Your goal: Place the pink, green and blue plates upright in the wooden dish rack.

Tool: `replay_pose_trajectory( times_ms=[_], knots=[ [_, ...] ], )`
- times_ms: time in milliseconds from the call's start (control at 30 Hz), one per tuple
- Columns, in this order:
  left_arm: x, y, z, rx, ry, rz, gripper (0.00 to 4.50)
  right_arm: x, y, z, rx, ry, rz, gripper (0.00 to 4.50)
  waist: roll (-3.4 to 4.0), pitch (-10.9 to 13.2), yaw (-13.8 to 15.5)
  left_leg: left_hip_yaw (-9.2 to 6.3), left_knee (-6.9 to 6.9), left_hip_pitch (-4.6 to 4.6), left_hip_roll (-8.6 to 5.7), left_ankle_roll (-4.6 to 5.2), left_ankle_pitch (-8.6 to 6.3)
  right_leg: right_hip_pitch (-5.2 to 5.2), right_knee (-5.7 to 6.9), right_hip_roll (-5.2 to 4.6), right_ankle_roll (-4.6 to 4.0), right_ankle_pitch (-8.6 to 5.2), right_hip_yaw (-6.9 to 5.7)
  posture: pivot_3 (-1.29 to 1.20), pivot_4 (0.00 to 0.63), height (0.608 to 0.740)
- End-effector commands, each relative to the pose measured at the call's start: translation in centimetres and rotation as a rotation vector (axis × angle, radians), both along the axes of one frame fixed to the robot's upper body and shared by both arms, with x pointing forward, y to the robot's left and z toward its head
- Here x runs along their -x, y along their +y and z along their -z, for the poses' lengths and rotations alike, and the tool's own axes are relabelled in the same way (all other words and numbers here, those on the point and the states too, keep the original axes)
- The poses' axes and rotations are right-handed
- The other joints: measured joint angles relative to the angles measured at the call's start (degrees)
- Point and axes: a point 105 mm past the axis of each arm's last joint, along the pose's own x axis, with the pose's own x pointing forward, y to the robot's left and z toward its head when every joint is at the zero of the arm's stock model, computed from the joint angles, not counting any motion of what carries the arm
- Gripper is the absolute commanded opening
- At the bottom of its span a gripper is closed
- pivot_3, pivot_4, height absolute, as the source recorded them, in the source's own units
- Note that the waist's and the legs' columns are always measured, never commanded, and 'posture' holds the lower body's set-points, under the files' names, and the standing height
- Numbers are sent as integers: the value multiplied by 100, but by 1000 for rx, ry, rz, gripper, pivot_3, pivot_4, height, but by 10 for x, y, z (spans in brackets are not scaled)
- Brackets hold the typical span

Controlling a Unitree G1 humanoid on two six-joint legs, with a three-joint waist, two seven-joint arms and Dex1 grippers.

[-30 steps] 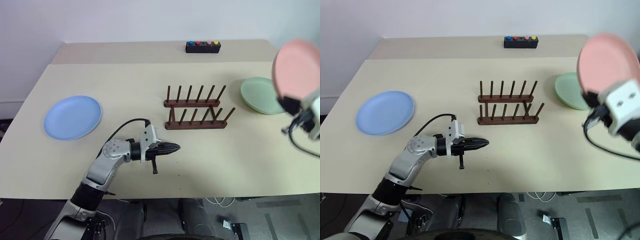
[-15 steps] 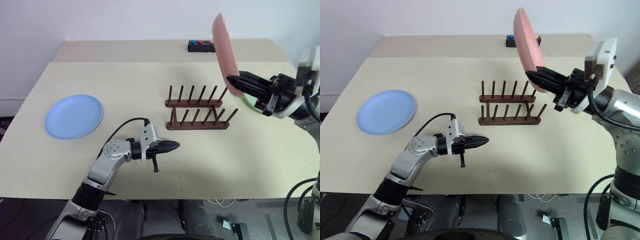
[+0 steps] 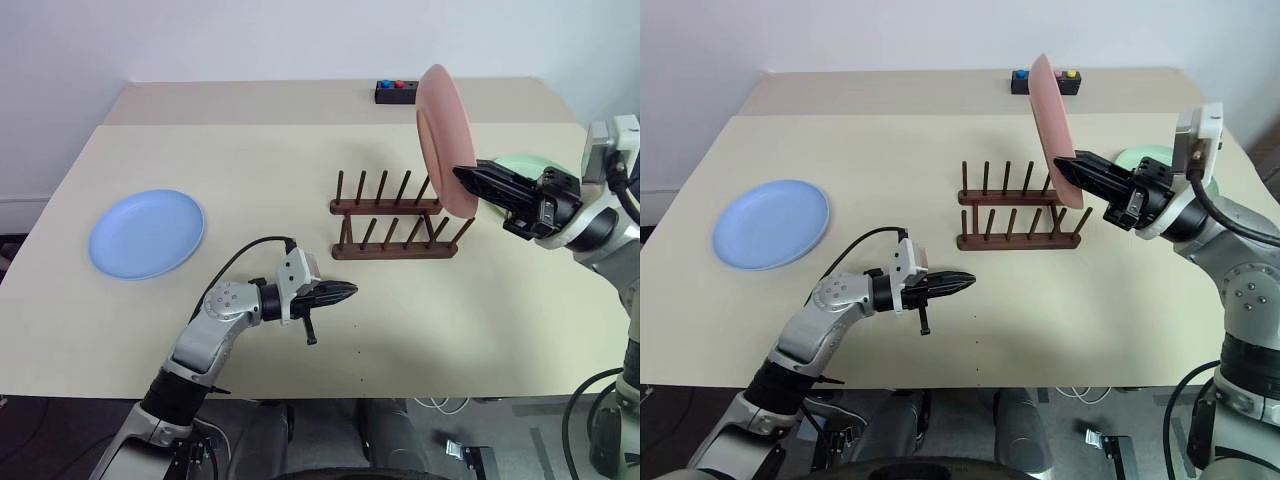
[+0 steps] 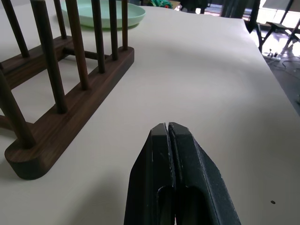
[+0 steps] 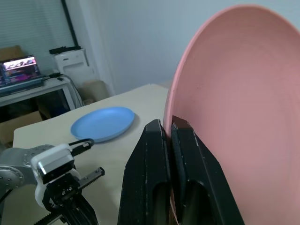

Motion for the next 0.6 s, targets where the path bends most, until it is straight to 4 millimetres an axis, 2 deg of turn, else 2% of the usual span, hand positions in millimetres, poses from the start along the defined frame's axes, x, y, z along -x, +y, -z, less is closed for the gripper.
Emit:
replay_pose_trajectory(
  times_ms=[33,433,600],
  knots=[
    [0,-3,-16,28,-51,20,0,1,-6,-9,-29,-42,23,51,0,0,0,0,0,0,0,0,0,0,1,0,0,0,0,0,150,740],
    [-1,-3,-17,28,-53,18,0,-7,-16,-6,-129,8,53,51,0,0,-2,0,0,0,0,0,0,-2,3,0,0,0,0,0,150,740],
    [-1,-3,-17,29,-53,17,0,-10,-20,2,-155,36,84,51,0,0,-2,1,0,0,0,0,0,-2,4,0,0,0,1,0,150,740]
  ],
)
